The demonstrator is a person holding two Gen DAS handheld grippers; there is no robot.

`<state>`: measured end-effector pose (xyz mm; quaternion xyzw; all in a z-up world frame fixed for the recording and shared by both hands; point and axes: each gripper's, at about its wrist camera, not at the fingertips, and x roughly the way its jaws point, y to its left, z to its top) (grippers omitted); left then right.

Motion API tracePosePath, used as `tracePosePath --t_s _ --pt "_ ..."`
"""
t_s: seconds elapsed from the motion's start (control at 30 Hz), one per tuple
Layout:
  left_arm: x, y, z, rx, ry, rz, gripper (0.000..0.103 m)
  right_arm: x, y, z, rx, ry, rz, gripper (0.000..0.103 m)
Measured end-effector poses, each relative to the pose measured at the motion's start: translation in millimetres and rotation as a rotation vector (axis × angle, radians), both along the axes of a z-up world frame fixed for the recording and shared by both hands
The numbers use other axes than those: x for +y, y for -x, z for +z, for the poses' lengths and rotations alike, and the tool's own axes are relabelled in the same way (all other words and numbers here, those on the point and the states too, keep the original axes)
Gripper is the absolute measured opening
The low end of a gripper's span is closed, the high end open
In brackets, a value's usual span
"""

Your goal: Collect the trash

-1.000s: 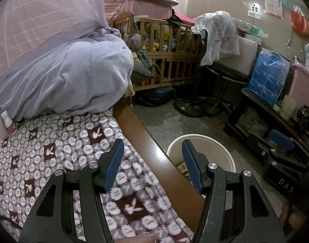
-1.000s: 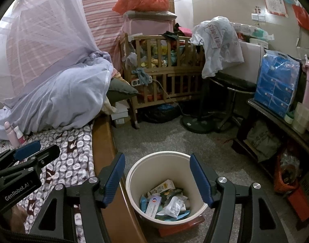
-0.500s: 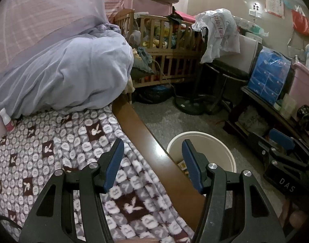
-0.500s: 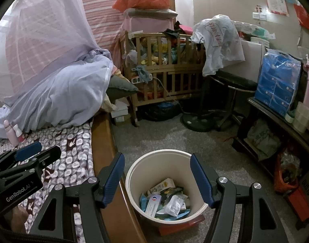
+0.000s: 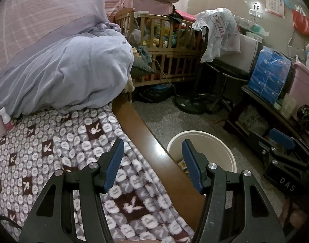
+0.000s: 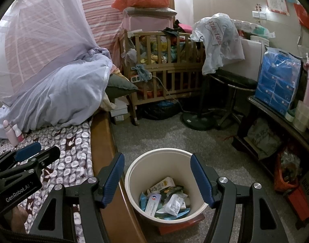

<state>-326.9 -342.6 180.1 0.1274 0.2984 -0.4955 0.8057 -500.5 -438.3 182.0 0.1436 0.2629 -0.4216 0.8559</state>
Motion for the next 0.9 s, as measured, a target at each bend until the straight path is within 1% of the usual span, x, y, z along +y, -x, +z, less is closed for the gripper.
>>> tracePosePath --t_s 0.23,0.9 --pt "0.4 -0.3 -2.4 0.001 -0.001 -0.001 0.058 0.7 3.3 -6.3 0.002 -0.006 -0.006 0.066" --pt "-0.1 -1.6 -8.3 0.005 -0.011 -0.006 0.058 -1.3 6.5 -10.1 0.015 -0.019 -0.007 0.067"
